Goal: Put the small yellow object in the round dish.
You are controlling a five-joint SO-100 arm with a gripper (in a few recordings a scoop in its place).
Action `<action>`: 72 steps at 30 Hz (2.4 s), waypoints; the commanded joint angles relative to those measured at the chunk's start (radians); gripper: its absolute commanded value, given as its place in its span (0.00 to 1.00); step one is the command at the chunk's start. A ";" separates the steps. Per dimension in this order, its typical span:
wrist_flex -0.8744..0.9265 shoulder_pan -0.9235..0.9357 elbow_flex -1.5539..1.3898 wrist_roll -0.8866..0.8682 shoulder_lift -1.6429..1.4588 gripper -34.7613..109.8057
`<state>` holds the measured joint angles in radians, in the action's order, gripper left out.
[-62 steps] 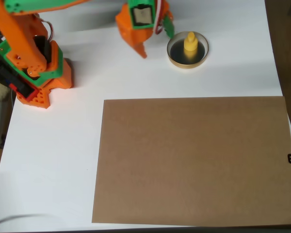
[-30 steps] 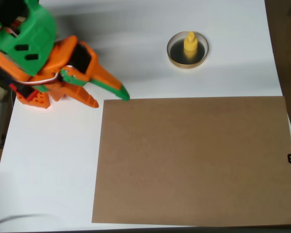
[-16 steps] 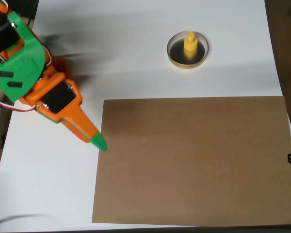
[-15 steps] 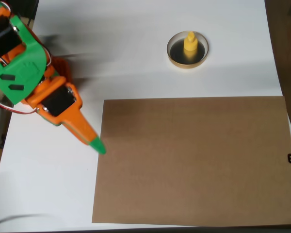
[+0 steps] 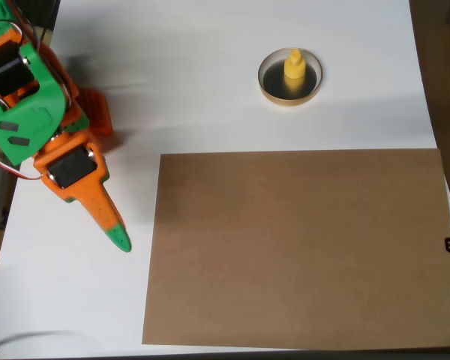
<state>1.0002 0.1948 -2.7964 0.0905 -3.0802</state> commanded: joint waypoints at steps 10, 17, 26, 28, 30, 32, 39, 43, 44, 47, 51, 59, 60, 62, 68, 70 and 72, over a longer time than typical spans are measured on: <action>0.015 0.129 -0.126 -0.008 -0.183 0.45; 0.012 0.150 -0.147 0.011 -0.184 0.42; 0.023 0.149 -0.161 0.055 -0.184 0.31; 0.038 0.156 -0.158 0.054 -0.184 0.31; 0.040 0.160 -0.156 0.055 -0.184 0.31; 0.028 0.169 -0.160 0.077 -0.184 0.30; 0.069 0.158 -0.212 0.638 -0.184 0.24; 0.067 0.207 -0.173 0.379 -0.184 0.27; 0.054 0.212 -0.169 0.293 -0.184 0.29; 0.029 0.227 -0.164 0.150 -0.184 0.30; 0.028 0.236 -0.163 0.114 -0.186 0.27; 0.038 0.242 -0.158 -0.051 -0.186 0.24; 0.041 0.247 -0.156 -0.066 -0.186 0.24; 0.041 0.264 -0.156 -0.086 -0.186 0.24; 0.043 0.272 -0.156 -0.084 -0.186 0.25; 0.041 0.272 -0.156 -0.084 -0.186 0.25; 0.041 0.272 -0.156 -0.084 -0.186 0.24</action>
<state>1.0324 0.4464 -3.0097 0.0061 -3.2459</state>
